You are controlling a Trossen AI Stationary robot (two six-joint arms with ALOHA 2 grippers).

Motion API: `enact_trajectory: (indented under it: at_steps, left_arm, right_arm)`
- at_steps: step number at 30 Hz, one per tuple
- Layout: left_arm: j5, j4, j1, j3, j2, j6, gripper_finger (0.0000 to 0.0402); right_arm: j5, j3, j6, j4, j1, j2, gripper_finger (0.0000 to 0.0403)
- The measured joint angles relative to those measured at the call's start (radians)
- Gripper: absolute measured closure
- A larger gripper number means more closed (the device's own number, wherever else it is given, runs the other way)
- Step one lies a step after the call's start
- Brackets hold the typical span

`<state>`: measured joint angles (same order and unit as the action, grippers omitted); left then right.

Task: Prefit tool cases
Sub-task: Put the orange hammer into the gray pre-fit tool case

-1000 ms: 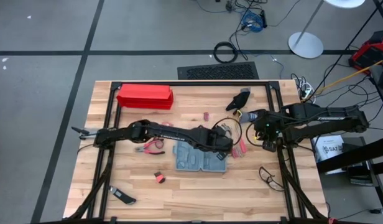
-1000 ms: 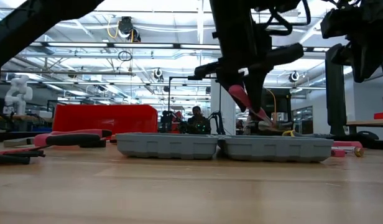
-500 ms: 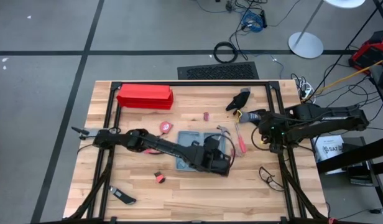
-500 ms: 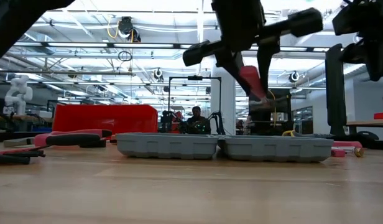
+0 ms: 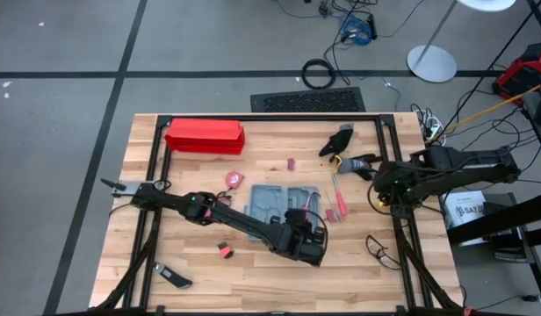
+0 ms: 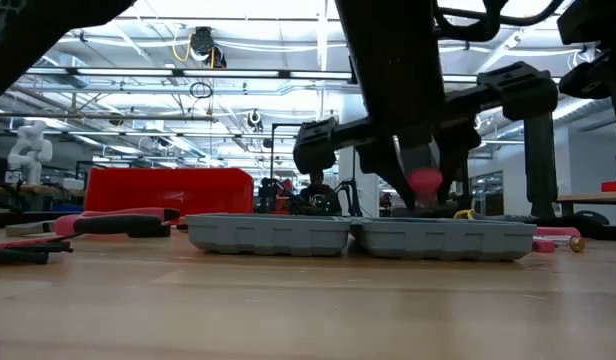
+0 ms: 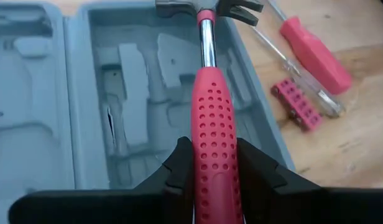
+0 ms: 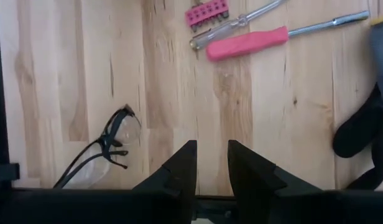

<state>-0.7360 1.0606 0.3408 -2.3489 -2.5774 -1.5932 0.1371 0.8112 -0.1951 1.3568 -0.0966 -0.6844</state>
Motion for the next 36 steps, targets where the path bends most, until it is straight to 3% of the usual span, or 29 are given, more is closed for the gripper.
enact_trajectory:
  at_steps: [4, 15, 36]
  left_arm:
    - [-0.051, 0.014, 0.003, 0.0, 0.0, -0.042, 0.0317]
    - [-0.049, 0.055, 0.029, 0.0, -0.033, -0.181, 0.0317]
    - [-0.008, 0.057, -0.01, 0.0, -0.045, -0.18, 0.0314]
  right_arm:
    - [0.0, 0.0, 0.005, 0.014, 0.0, 0.01, 0.0321]
    - [-0.006, 0.0, 0.05, 0.008, 0.0, 0.022, 0.0321]
    - [-0.006, 0.0, 0.082, 0.003, 0.0, 0.022, 0.0321]
